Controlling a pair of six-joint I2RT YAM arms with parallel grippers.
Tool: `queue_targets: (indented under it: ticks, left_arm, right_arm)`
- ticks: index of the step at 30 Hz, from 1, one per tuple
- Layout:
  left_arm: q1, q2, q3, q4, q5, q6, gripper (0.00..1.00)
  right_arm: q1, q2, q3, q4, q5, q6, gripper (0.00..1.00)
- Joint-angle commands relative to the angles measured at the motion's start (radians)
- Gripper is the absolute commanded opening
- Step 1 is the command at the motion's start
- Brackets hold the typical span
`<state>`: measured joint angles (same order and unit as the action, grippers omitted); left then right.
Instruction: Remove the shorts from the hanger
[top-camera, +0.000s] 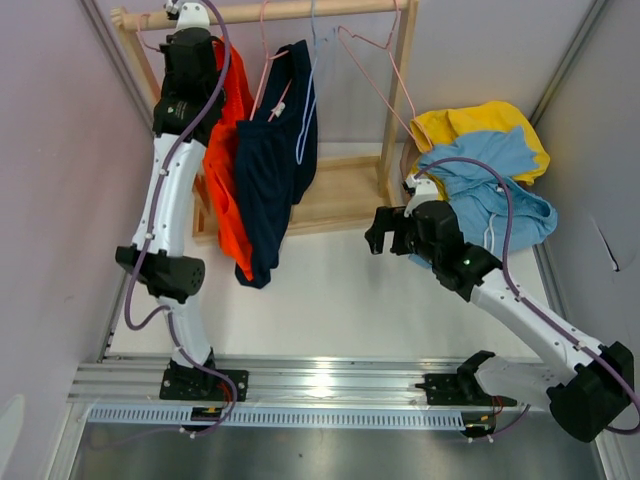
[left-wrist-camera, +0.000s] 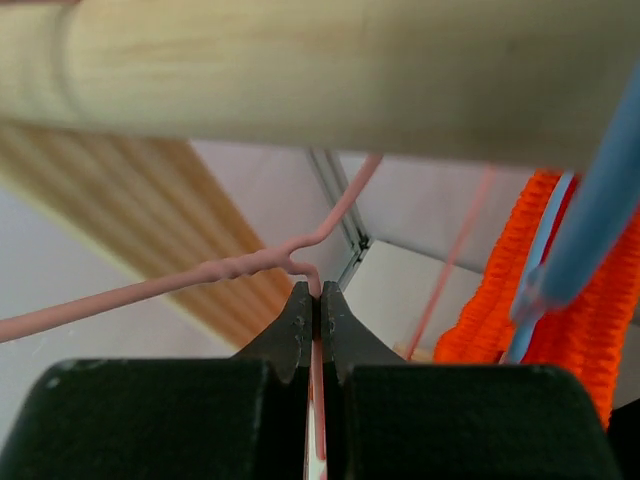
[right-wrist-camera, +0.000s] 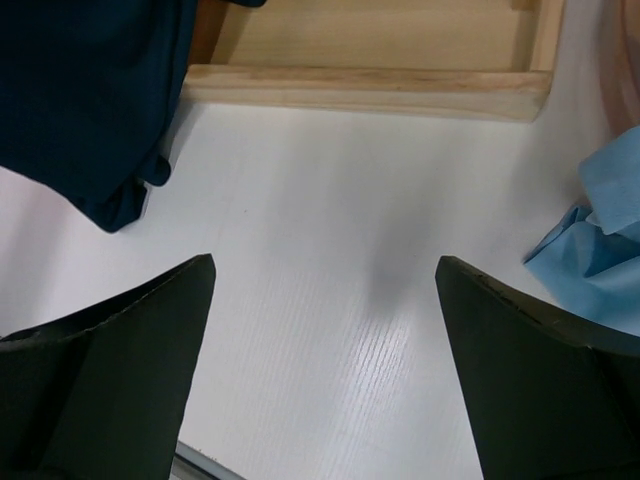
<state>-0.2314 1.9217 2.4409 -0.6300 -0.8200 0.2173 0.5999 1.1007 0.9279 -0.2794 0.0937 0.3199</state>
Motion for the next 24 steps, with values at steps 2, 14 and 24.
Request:
queue_targets:
  ticks: [2,14,24]
  left_arm:
    - [0.035,0.057,0.07,0.004,0.13,-0.021,0.0]
    - [0.055,0.082,0.041,-0.019,0.179,-0.061,0.04]
    - [0.024,0.037,0.007,-0.028,0.136,-0.038,0.58]
  right_arm:
    - [0.047,0.014,0.046,0.017,0.064,0.01,0.99]
    - [0.107,0.076,0.069,0.048,0.092,0.022,1.0]
    - [0.136,0.06,0.046,0.051,0.126,0.015,1.0]
